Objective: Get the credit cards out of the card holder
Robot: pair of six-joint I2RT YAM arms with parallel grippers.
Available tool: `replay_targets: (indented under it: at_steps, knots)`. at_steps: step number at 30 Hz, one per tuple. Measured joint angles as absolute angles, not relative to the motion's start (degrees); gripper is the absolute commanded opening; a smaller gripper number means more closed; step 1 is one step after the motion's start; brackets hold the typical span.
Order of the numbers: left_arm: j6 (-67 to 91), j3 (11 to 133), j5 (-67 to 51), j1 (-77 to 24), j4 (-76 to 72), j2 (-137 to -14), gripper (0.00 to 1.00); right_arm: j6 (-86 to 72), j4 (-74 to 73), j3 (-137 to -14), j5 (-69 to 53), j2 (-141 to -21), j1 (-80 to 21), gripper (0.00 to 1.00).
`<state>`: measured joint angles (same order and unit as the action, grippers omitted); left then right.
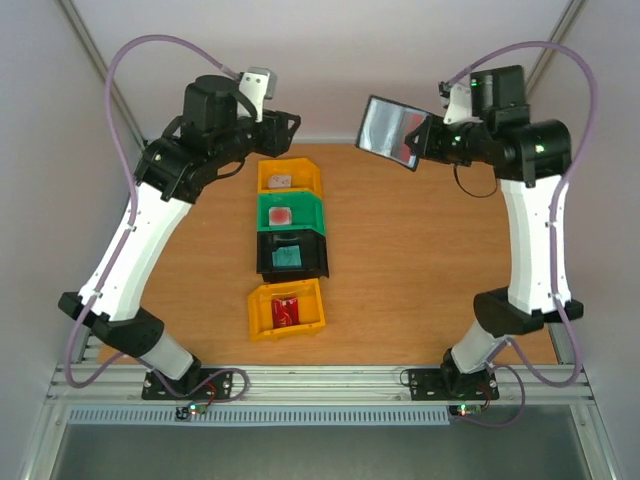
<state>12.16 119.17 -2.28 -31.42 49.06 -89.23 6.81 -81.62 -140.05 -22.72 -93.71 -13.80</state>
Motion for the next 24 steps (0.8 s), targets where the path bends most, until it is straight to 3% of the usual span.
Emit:
replay_targets:
  at_steps: [4, 9, 14, 24]
  knots:
    - [11.07, 117.89, -9.23, -31.99, 46.96, -89.43, 0.51, 5.89, -88.82, -141.58, -10.5, -98.96, -16.58, 0.01]
    - [13.5, 110.63, -25.91, -37.45, 36.71, -85.27, 0.44, 4.91, -92.86, -141.38, -6.26, -102.41, -20.01, 0.01]
    - [22.39, 106.34, -32.4, -41.71, 32.1, -83.72, 0.41, 7.7, -92.75, -137.82, -16.62, -101.82, -21.98, 0.01]
    - [30.85, 89.41, -33.34, -38.79, 26.5, -81.25, 0.32, 13.23, -77.25, -108.33, -37.8, -84.68, -22.44, 0.01]
